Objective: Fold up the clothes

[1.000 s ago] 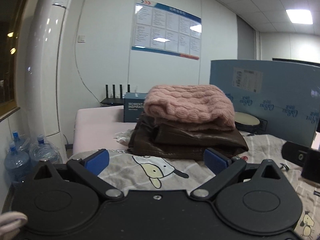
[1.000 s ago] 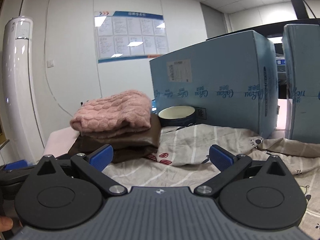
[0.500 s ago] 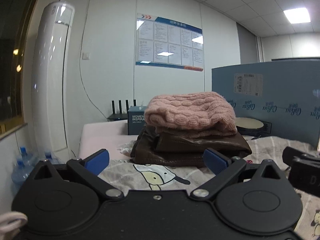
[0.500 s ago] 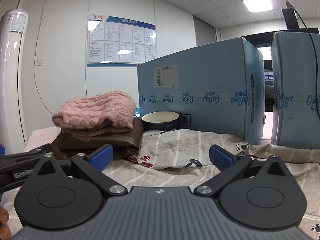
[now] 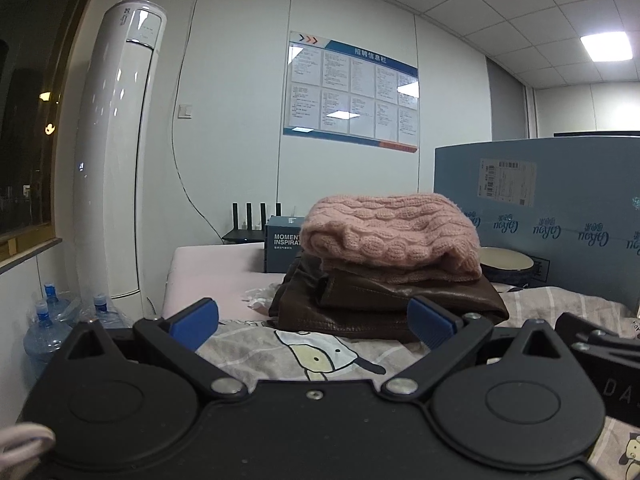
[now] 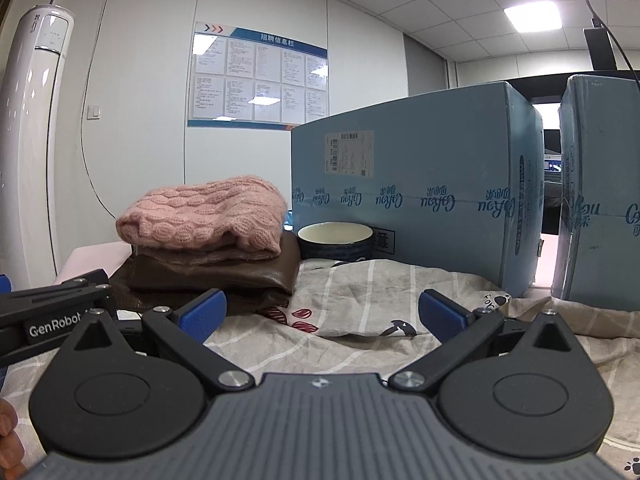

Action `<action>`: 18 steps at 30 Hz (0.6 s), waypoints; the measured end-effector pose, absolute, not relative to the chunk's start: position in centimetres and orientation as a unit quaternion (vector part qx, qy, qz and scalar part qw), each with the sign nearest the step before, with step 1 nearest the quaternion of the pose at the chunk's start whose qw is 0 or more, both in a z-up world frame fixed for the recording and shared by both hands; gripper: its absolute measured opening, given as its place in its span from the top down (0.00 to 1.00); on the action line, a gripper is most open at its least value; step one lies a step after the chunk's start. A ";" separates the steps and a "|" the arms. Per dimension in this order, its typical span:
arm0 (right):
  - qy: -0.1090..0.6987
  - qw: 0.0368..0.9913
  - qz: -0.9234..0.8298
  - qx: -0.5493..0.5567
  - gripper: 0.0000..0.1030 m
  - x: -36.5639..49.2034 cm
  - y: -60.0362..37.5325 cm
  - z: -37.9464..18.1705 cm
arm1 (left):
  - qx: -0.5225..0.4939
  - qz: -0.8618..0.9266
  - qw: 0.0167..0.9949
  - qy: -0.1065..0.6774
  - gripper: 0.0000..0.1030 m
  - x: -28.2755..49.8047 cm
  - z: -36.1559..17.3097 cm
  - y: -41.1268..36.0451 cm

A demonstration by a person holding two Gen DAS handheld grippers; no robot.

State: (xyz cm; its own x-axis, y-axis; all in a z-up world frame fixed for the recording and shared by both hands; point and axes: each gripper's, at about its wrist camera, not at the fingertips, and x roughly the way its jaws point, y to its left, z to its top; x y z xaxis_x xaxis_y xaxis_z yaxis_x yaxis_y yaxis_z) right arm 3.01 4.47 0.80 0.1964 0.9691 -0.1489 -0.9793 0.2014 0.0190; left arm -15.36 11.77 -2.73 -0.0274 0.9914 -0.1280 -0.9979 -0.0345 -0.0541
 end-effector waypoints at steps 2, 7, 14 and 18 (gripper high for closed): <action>0.066 0.772 0.631 -0.042 0.00 3.0 4.5 0.8 | -0.066 0.717 0.694 0.026 0.00 -15.3 -2.8 11.8; 0.070 0.770 0.633 -0.044 0.00 3.0 4.7 0.7 | -0.067 0.717 0.693 0.028 0.00 -15.3 -2.8 11.9; 0.071 0.769 0.633 -0.044 0.00 3.1 4.7 0.7 | -0.071 0.716 0.694 0.022 0.00 -15.6 -2.7 11.7; 0.072 0.769 0.634 -0.043 0.00 3.2 4.7 0.7 | -0.078 0.711 0.699 0.016 0.00 -15.9 -2.7 11.8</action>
